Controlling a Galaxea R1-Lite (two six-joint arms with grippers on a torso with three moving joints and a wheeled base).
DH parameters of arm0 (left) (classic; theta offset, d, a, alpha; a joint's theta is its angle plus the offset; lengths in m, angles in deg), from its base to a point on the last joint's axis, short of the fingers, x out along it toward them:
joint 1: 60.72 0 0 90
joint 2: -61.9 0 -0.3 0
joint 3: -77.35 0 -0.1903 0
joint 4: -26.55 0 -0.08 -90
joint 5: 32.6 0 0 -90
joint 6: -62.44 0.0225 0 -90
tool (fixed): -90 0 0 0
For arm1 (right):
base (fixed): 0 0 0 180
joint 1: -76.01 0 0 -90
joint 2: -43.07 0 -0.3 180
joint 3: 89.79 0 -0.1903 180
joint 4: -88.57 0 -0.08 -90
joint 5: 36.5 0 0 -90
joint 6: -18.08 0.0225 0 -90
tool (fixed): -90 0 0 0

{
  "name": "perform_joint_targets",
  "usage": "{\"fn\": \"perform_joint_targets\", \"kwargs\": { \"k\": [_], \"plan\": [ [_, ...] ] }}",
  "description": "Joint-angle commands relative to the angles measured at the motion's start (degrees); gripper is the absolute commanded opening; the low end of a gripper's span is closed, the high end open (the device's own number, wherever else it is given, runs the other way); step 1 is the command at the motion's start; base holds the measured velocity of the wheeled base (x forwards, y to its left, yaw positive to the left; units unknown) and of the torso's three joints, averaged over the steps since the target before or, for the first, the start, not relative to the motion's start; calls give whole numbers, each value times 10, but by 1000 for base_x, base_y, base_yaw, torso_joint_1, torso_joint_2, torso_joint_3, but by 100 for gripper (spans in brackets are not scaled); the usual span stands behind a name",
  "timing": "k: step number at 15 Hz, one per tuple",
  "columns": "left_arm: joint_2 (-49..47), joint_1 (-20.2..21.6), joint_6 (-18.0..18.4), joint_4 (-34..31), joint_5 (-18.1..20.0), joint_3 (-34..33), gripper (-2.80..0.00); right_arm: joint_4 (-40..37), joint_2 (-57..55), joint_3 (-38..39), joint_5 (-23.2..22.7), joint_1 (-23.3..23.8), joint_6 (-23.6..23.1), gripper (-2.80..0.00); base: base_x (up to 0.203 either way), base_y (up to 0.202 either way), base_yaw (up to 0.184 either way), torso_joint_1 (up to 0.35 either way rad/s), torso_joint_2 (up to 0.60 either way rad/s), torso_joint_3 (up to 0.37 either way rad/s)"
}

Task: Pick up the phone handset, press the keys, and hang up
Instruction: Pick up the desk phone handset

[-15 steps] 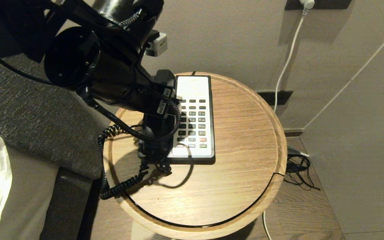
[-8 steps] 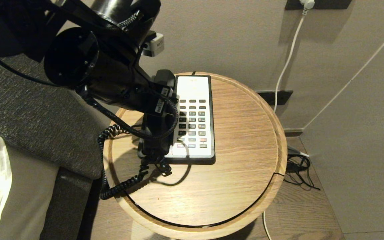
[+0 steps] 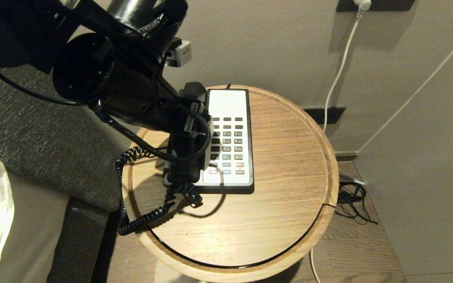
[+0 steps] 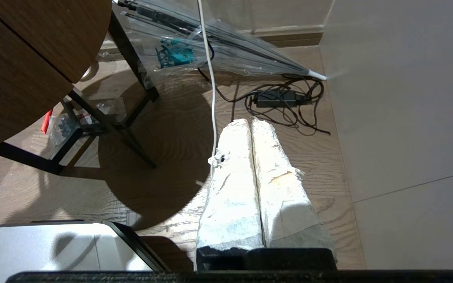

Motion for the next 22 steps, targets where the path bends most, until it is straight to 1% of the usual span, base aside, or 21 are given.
{"fn": "perform_joint_targets", "kwargs": {
  "k": [1,19,20,22],
  "plan": [
    [-1,0,-1,-3,-1,0,0,0,0,0,0,0,0,-280,0,0,0,0,0,0],
    [-2,2,-3,-3,-1,0,0,0,0,0,0,0,0,-280,0,0,0,0,0,0],
    [-3,2,-3,-6,0,0,-280,1,0,0,0,0,-1,-280,0,0,0,0,0,0],
    [-3,2,-3,-2,-1,0,-280,0,0,0,0,0,-1,-280,0,0,0,0,0,0]
  ]
}}
